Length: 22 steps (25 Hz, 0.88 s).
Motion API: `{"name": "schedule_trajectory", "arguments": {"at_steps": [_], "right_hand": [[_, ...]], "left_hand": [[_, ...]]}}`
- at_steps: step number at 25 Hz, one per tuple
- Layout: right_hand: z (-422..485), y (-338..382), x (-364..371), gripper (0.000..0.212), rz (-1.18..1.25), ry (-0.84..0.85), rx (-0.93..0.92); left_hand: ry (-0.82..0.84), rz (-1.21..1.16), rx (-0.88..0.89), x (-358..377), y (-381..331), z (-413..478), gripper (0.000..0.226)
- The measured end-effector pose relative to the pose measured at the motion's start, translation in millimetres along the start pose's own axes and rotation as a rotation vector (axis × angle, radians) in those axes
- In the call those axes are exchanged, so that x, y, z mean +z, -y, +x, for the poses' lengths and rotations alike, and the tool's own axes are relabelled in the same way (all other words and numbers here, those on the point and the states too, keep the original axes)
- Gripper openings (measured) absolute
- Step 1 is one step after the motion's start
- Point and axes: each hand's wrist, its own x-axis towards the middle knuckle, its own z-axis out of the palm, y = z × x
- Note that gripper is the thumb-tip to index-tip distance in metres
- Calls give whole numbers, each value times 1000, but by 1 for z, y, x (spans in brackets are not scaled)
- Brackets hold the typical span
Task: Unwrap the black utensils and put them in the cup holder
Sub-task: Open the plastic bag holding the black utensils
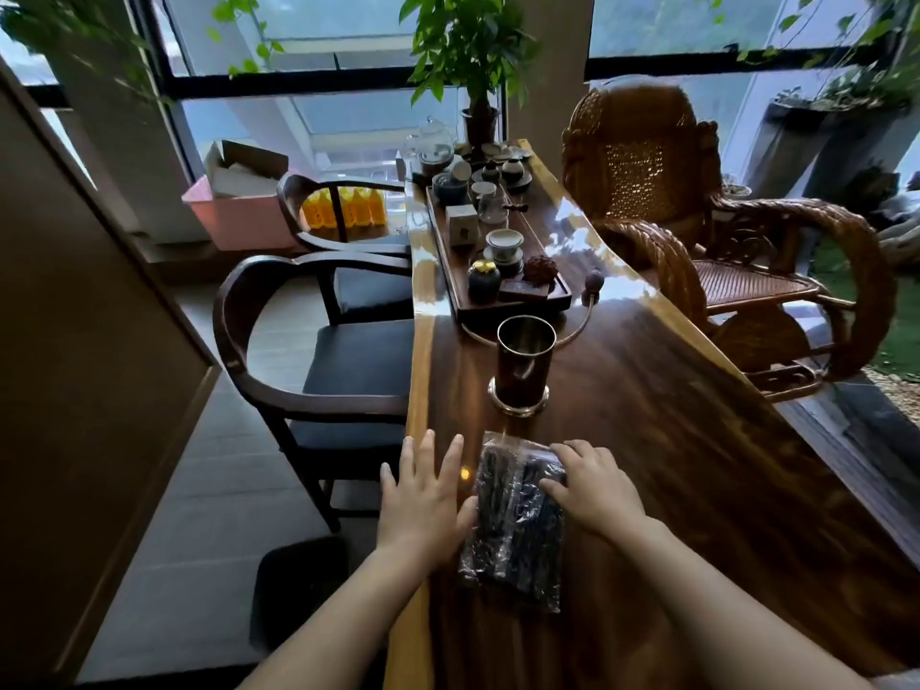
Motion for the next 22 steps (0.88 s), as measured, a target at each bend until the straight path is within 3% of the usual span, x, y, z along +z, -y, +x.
{"name": "schedule_trajectory", "arguments": {"at_steps": [5, 10, 22], "right_hand": [[23, -11, 16, 60, 81, 132, 87], [50, -19, 30, 56, 86, 167, 153], [93, -38, 51, 38, 140, 180, 207]], "left_hand": [[141, -8, 20, 37, -25, -5, 79], [246, 28, 167, 74, -42, -3, 74], [293, -40, 230, 114, -40, 1, 73]]}}
